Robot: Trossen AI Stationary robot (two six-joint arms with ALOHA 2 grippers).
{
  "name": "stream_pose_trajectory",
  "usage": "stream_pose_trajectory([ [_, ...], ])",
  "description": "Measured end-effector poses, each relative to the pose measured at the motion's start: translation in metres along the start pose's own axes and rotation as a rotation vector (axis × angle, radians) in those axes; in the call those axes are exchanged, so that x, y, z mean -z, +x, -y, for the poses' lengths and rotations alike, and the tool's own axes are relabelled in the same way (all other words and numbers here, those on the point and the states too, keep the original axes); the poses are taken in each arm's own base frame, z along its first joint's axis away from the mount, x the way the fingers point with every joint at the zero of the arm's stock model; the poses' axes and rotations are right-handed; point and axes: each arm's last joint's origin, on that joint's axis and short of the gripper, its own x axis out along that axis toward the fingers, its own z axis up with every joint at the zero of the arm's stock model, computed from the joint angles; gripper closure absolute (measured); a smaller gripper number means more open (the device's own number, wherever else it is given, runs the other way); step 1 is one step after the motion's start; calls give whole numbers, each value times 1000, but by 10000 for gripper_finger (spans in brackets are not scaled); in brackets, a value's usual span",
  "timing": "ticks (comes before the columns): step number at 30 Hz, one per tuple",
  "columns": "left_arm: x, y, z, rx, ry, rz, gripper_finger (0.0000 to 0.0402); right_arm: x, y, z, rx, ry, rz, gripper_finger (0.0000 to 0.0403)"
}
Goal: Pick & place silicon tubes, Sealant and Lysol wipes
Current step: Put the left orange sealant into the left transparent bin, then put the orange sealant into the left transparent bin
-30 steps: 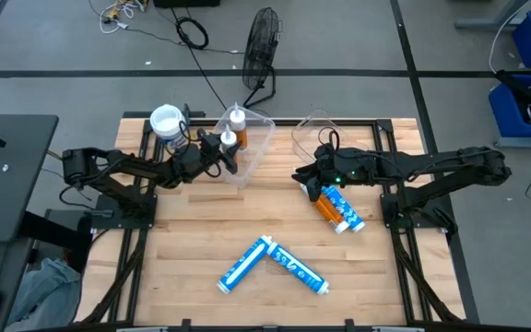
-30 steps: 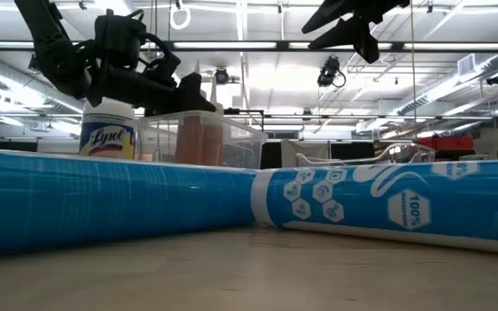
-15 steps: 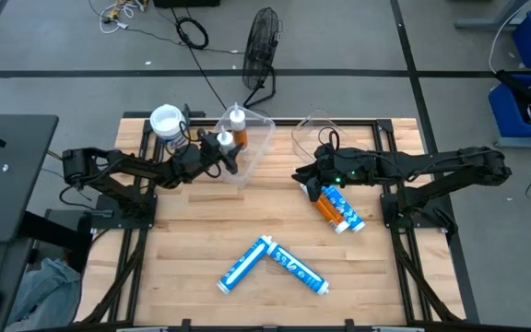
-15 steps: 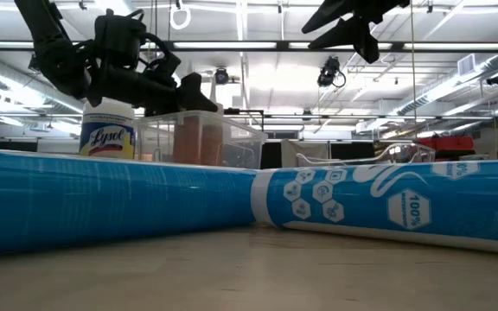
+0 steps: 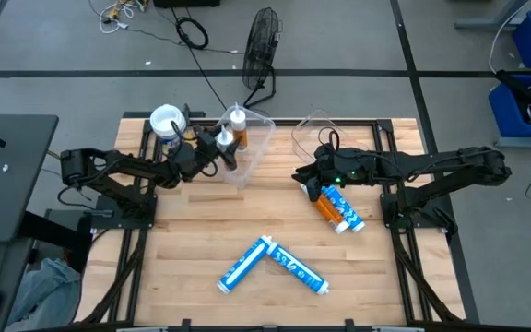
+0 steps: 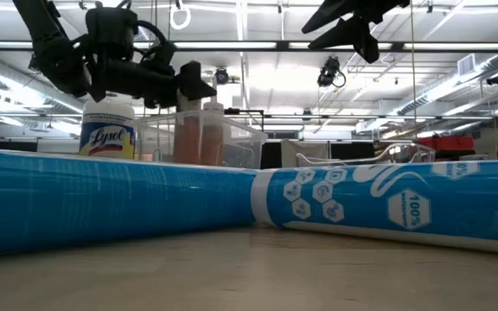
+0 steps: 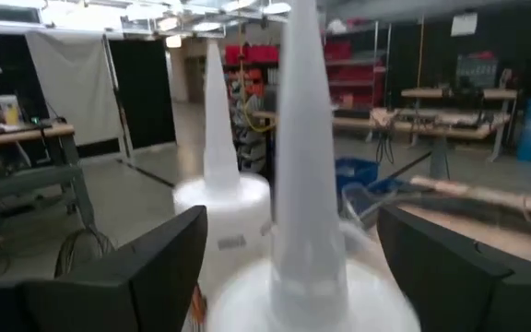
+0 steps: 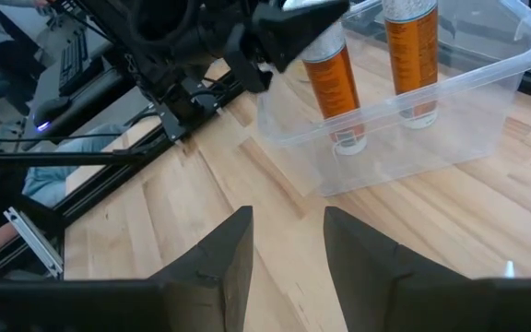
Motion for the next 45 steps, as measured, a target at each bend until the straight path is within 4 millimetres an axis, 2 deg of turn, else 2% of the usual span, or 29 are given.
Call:
stream_pose_trajectory([
  [11, -40, -13, -9, -28, 58, 145, 78, 0, 0, 0, -1, -5, 1, 266],
  [17, -71, -28, -16, -34, -12, 267, 78, -1, 0, 3, 78, 2, 41, 266],
  [22, -103, -44, -12, -69, 14, 296, 78, 1, -1, 6, 140, -4, 46, 266],
  [28, -143, -57, 5, -3, 49, 200, 78, 16, -3, 16, 236, 36, -104, 266],
  [32, -165, -61, 20, 71, -35, 123, 79, 30, -1, 25, 334, 43, -235, 256],
  [37, -179, -66, 44, 166, -129, 83, 79, 41, 18, 26, 343, 7, -338, 216],
  [45, -192, -77, 87, 229, -157, 50, 79, 71, 55, 35, 453, 21, -521, 147],
])
